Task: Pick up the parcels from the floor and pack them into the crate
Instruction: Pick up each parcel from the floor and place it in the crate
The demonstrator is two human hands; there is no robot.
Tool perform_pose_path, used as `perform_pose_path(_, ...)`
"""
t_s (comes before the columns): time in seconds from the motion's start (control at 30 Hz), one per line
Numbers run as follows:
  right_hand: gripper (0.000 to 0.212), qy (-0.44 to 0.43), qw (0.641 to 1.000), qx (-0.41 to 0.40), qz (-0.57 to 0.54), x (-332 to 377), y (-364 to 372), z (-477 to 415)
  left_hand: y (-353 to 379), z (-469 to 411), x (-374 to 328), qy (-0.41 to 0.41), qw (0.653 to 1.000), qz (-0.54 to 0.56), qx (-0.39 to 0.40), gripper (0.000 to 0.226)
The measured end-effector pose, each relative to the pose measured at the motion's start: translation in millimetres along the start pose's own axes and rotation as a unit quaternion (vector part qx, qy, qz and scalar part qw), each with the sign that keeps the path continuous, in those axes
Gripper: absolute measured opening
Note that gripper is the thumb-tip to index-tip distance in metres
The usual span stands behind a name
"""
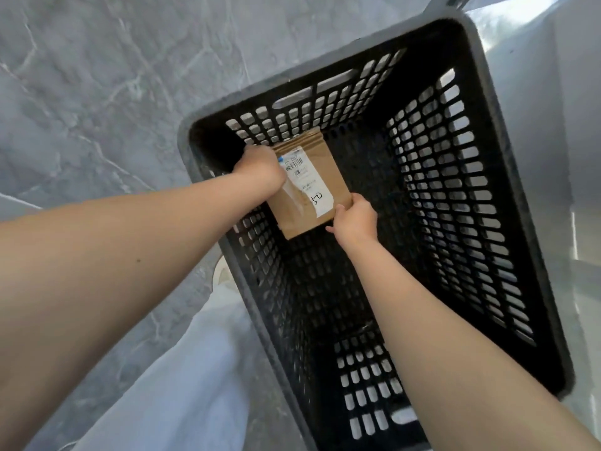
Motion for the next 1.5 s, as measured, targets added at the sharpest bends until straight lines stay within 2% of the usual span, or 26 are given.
perform_pose_path(0.13,0.031,0.008,0.999,-0.003,-0.041,-8.8,5.5,-2.1,-0.6,-0.7,-2.6,0.008,0.999,-0.053,-0.005,0.046)
perform_pose_path(0.23,0.038,0.043,0.996,0.040,-0.071,-10.9,12.8,2.0,0.1,13.3,-8.9,0.077,0.996,-0.042,-0.011,0.037)
perform_pose_path(0.3,0.040,0.067,0.994,0.081,-0.020,-0.9,18.4,11.2,-3.1,26.5,-13.4,0.106,0.994,-0.029,-0.010,0.034)
perform_pose_path(0.37,0.047,0.074,0.991,0.084,0.069,19.2,10.9,23.5,-8.6,38.8,-20.5,0.124,0.992,-0.025,0.015,0.033)
perform_pose_path(0.53,0.033,-0.049,0.981,0.078,0.171,113.1,-42.6,70.9,-73.4,88.7,-57.9,0.198,0.979,0.017,0.036,0.041)
perform_pose_path(0.63,0.028,-0.143,0.982,0.020,0.124,180.3,-103.8,121.5,-134.5,135.0,-88.2,0.234,0.970,0.065,0.023,0.042)
perform_pose_path(0.73,0.028,-0.203,0.977,-0.044,0.053,239.1,-169.6,184.9,-214.7,200.1,-114.9,0.268,0.955,0.128,-0.026,0.038)
perform_pose_path(0.87,0.033,-0.274,0.955,-0.100,0.044,315.9,-256.4,296.3,-343.5,296.8,-129.2,0.294,0.930,0.183,-0.121,0.042)
perform_pose_path(1.0,0.036,-0.346,0.912,-0.218,0.044,378.4,-364.7,416.6,-455.4,393.9,-147.8,0.341,0.903,0.171,-0.198,0.048)
perform_pose_path(1.07,0.040,-0.368,0.886,-0.276,0.059,395.3,-419.1,477.9,-497.2,455.7,-165.1,0.389,0.882,0.127,-0.234,0.052)
perform_pose_path(1.23,0.044,-0.420,0.823,-0.370,0.098,403.1,-510.4,628.1,-562.9,642.1,-195.1,0.528,0.768,0.055,-0.358,0.056)
perform_pose_path(1.37,0.049,-0.431,0.766,-0.468,0.098,371.3,-564.2,746.1,-562.5,776.4,-194.1,0.553,0.702,0.020,-0.447,0.056)
perform_pose_path(1.5,0.052,-0.423,0.729,-0.527,0.111,292.1,-593.3,846.5,-520.1,892.7,-198.1,0.589,0.664,0.022,-0.461,0.058)
Point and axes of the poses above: each hand's wrist, its own z-axis away from the middle knuckle, its own y-axis out of the palm, x = y × z, the point moved 9 cm from there along -z, towards the middle knuckle, and after that the axes turned 7 degrees about z, right-handed, at the moved point
